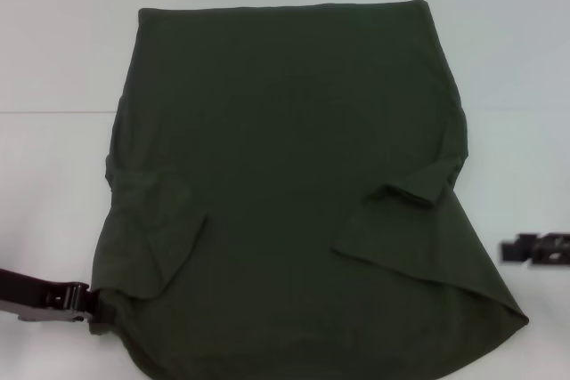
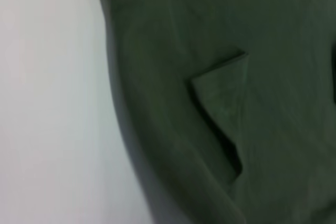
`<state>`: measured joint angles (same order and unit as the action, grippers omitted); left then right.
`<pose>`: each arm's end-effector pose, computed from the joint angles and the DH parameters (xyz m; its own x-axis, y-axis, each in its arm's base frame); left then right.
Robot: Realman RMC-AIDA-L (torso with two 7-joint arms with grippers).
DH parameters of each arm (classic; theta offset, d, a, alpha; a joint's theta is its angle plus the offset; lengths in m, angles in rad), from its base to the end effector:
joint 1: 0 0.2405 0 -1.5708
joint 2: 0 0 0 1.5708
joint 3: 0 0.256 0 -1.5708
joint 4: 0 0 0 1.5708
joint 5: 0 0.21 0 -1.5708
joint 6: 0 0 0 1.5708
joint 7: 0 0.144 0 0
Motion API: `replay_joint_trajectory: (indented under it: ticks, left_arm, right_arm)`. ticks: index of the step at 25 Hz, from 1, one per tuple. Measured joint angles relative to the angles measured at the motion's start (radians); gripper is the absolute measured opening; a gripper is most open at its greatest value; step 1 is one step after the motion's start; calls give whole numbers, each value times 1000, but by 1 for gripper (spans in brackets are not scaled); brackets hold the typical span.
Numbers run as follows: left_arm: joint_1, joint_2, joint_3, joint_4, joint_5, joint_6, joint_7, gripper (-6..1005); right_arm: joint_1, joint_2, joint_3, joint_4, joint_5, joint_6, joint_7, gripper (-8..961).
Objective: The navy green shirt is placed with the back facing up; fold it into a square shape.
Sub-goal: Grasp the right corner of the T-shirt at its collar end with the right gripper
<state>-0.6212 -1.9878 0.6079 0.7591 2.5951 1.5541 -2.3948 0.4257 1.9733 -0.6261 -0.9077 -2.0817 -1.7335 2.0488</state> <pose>-0.3145 0.3406 0.0438 0.2201 0.9618 0.1629 0.9657 -0.1912 -0.1758 0.2942 0.3108 0.0847 0.4864 -0.7461 -0.4547 -0.8363 -0.5482 0.0049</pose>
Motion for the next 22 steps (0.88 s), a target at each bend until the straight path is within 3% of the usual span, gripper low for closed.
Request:
replay_joint_trajectory:
  ticks: [4,8,9,15,20,22]
  left_arm:
    - [-2,1,0,11,-7,4,14,27]
    - [-1,-2,-1,17,-14,17,30,27]
    - [-1,-3,0,19,-15,20,35,26]
    - [3,2,1,25,-56,25,50,26]
    - [4,5,2,25,-59,25,64,26]
    - [6,5,4,24,-59,23,65,27]
  right_arm:
    - [25,-55,3,-96,-41,-35,295,938]
    - [80,-87,27,-93,-170,-50,436,788]
    - [91,-88,32,-93,-203,-50,452,750]
    - [137,-67,31,-93,-384,-33,510,758]
    - [131,-34,23,-99,-471,-15,519,896]
    - [125,-18,24,-97,-489,6,507,908]
